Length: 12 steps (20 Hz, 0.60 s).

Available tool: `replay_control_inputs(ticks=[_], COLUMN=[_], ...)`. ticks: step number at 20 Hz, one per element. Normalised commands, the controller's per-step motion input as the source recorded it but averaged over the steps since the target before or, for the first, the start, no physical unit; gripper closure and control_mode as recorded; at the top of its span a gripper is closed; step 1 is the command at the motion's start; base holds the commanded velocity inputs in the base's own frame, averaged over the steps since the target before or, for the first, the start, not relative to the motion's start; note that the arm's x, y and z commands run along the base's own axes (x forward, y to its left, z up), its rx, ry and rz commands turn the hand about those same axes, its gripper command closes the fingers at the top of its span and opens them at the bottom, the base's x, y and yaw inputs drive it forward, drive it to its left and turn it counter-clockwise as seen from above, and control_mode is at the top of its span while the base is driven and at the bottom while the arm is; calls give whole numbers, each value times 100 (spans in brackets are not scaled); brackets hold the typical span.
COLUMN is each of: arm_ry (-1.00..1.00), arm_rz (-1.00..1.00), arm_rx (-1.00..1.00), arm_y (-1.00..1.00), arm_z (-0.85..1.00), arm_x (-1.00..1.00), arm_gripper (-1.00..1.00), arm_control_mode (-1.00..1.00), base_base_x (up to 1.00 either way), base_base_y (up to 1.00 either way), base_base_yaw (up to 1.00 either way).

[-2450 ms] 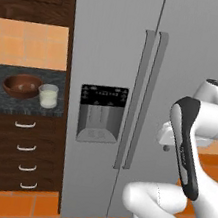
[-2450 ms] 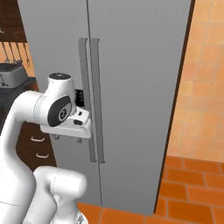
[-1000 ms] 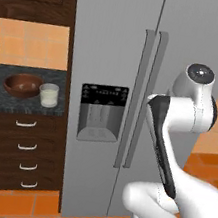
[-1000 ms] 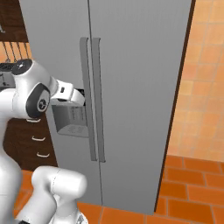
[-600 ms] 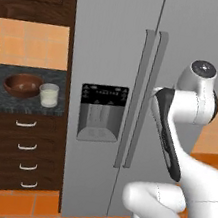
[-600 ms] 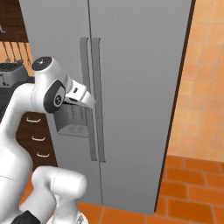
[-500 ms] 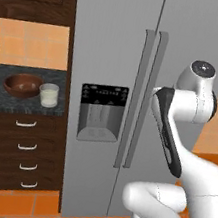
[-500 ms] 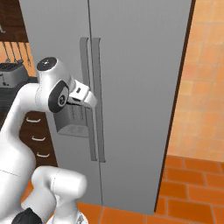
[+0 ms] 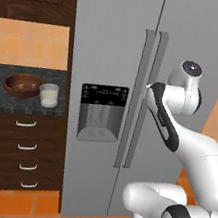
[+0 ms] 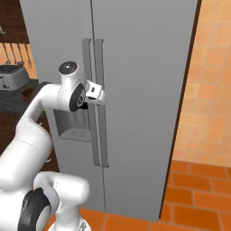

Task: Grab a lemon wedge from the fridge and one ice cube from the ice bowl, and put them in the glass of lemonade.

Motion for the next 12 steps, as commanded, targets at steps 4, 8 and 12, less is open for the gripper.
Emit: replay_control_inputs(ticks=[4, 8, 12], arm_ry=[0, -1, -4], arm_rz=[2, 0, 0], arm_rx=[-1, 0, 0], arm_y=[0, 0, 0], arm_z=[-17, -40, -31], arm_x=[16, 39, 66], arm_gripper=[-100, -100, -100], arm_control_mode=[-100, -100, -100], base_base_x=[0, 0, 0], base_base_y=[0, 0, 0], base_base_yaw=[0, 0, 0])
